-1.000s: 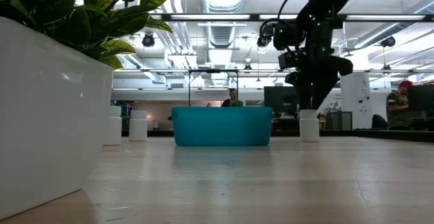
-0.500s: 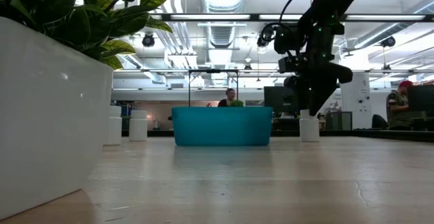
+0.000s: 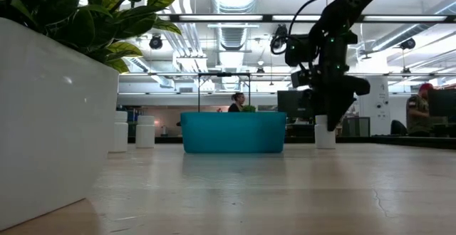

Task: Pick and place pill bottles into a basket
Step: Put the white medicine bottle into the blue bin

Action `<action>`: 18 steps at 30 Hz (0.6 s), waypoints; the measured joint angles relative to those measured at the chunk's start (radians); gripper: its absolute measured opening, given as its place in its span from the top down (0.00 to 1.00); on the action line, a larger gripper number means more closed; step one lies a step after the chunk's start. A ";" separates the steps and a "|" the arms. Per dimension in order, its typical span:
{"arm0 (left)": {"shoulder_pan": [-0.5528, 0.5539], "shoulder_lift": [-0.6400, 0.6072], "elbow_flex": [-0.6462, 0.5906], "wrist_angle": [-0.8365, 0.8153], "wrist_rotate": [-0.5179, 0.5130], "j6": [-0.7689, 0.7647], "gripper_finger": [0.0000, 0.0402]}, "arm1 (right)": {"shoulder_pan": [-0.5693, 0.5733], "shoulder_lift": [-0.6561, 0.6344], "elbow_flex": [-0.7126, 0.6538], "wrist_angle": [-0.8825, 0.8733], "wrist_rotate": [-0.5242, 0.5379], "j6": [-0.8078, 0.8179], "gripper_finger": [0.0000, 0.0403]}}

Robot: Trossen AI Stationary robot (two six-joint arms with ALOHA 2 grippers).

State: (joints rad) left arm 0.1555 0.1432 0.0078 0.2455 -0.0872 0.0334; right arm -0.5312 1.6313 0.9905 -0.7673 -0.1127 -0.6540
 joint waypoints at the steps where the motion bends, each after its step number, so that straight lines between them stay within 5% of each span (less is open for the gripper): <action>1: 0.000 0.000 0.000 0.000 0.000 0.000 1.00 | 0.000 0.007 0.000 0.000 0.000 0.003 0.41; 18: 0.000 0.005 0.000 0.000 0.000 0.000 1.00 | 0.000 0.041 0.000 0.022 -0.001 0.007 0.45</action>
State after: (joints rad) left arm 0.1558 0.1482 0.0082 0.2455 -0.0875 0.0334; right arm -0.5308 1.6722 0.9905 -0.7452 -0.1139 -0.6468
